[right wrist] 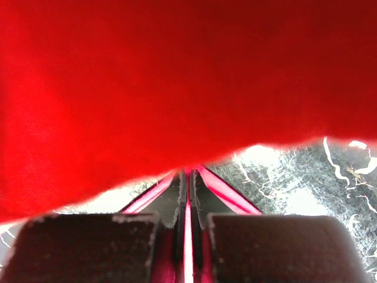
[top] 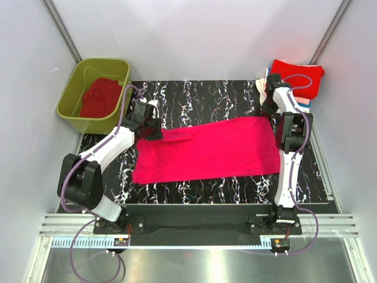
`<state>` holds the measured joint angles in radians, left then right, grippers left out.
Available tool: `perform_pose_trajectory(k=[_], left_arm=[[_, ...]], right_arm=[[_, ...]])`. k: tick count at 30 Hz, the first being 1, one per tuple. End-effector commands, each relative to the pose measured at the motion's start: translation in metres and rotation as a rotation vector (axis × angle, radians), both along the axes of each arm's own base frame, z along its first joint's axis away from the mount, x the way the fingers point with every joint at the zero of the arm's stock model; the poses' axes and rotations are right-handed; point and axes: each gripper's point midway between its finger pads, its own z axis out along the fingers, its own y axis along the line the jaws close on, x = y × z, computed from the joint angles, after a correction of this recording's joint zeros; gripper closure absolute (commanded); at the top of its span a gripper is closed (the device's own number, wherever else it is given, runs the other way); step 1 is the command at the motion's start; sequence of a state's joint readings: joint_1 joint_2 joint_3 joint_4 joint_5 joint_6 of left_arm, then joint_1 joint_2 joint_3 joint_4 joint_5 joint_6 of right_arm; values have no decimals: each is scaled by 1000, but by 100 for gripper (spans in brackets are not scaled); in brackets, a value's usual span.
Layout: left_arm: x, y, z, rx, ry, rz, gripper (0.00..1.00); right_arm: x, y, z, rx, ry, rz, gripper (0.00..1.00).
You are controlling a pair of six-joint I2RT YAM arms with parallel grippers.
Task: Fold and stack the t-shirts
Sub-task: Fold the tshirt
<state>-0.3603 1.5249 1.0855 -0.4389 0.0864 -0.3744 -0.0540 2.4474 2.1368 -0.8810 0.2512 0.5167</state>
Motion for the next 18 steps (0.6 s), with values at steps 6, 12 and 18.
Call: perform_pose_trajectory(k=[6, 12, 18], left_arm=[[14, -7, 36, -28, -82, -2, 100], [16, 1, 58, 5, -96, 26, 100], [9, 8, 77, 13, -121, 44, 100]], right_arm=[[-2, -1, 54, -58, -56, 23, 100], [-15, 1, 84, -85, -76, 29, 99], [-34, 1, 97, -89, -81, 27, 100]])
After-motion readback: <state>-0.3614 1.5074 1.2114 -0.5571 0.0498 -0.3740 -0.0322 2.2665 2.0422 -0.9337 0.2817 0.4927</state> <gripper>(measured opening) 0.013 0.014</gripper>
